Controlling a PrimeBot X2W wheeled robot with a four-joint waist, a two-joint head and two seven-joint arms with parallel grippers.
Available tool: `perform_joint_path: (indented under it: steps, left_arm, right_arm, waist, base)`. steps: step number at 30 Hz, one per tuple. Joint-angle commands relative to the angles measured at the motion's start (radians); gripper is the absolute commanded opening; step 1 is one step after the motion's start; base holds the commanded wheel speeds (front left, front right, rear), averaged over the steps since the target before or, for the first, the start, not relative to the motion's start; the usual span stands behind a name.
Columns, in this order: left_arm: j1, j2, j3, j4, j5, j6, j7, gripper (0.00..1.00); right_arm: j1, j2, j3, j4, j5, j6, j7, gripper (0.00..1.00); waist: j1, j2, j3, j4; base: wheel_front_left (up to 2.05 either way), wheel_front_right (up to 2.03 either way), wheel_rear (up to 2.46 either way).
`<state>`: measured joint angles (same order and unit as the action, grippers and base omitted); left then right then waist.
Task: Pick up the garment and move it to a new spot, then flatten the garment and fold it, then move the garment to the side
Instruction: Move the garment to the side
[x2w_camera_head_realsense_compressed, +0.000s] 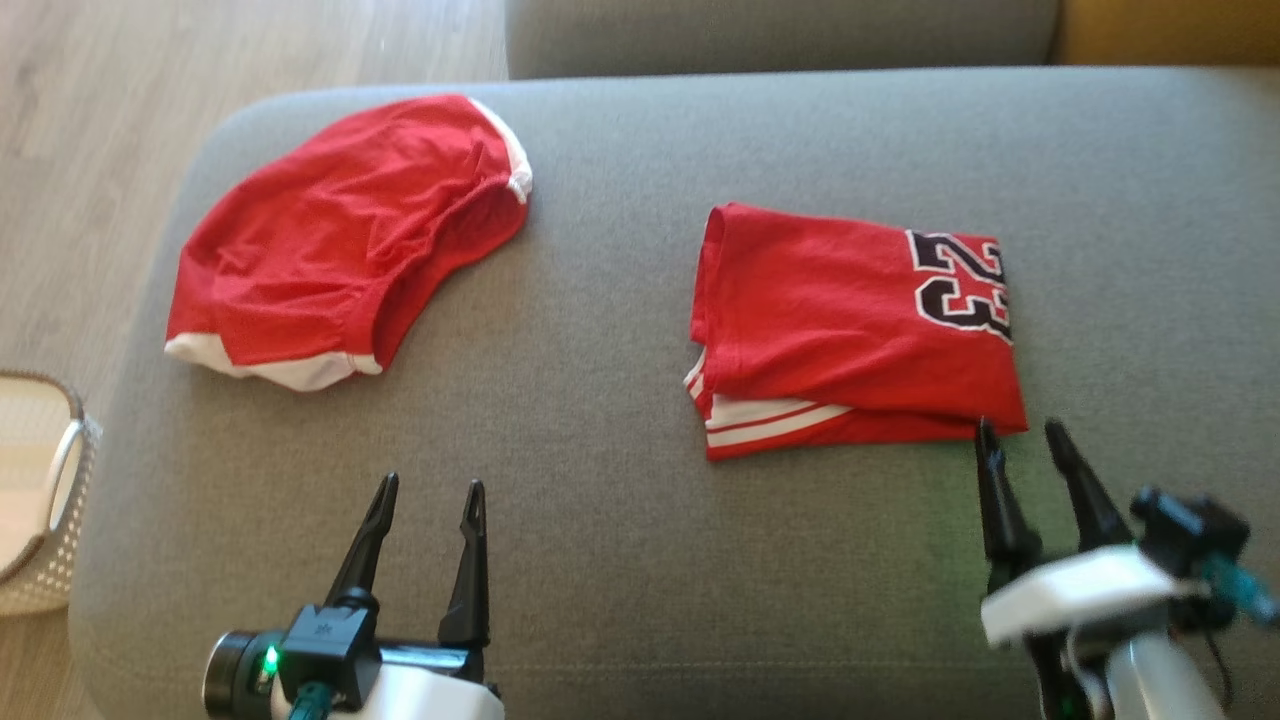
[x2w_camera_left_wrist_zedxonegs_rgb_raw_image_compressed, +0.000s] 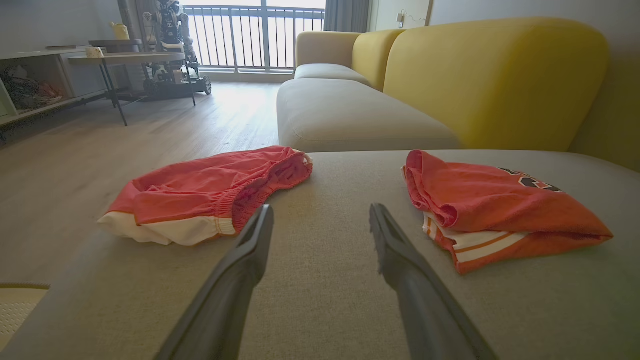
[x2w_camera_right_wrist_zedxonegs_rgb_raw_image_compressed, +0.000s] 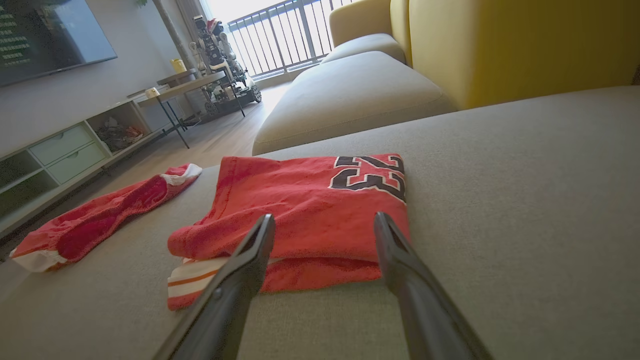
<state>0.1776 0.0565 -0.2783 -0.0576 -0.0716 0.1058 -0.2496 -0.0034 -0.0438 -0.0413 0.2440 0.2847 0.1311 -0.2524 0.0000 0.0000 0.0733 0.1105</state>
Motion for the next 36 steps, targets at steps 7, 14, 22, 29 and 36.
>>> perform_joint_path:
  steps: [7,14,22,29,36]
  left_arm:
    - [-0.102,-0.006,-0.002,-0.021,0.009,-0.018,-0.012,1.00]
    - [-0.132,-0.006,-0.010,-0.011,-0.002,-0.011,-0.012,1.00]
    - [-0.147,-0.006,-0.006,-0.008,-0.026,-0.007,-0.012,1.00]
    - [-0.151,-0.006,-0.007,-0.015,-0.027,-0.004,-0.012,1.00]
    - [-0.177,-0.006,-0.004,-0.036,-0.067,-0.019,-0.012,1.00]
  right_arm:
    - [-0.392,-0.060,-0.094,0.267,0.087,0.000,0.148,1.00]
    - [-0.552,-0.134,-0.148,0.480,0.132,0.000,0.313,1.00]
    - [-0.622,-0.140,-0.115,0.671,0.173,0.000,0.415,0.72]
    - [-0.656,-0.186,-0.062,0.708,0.162,0.000,0.362,0.00]
    - [-0.799,-0.347,-0.108,0.727,0.025,0.000,0.248,0.00]
  waist:
    - [0.0000,0.0000,0.098,0.043]
    - [0.0000,0.0000,0.125,0.071]
    - [0.0000,0.0000,0.136,0.084]
    - [0.0000,0.0000,0.151,0.065]
    - [0.0000,0.0000,0.237,0.010]
  base:
    - [0.00,0.00,0.00]
    - [0.00,0.00,0.00]
    - [0.00,0.00,0.00]
    - [0.00,0.00,0.00]
    - [0.00,0.00,0.00]
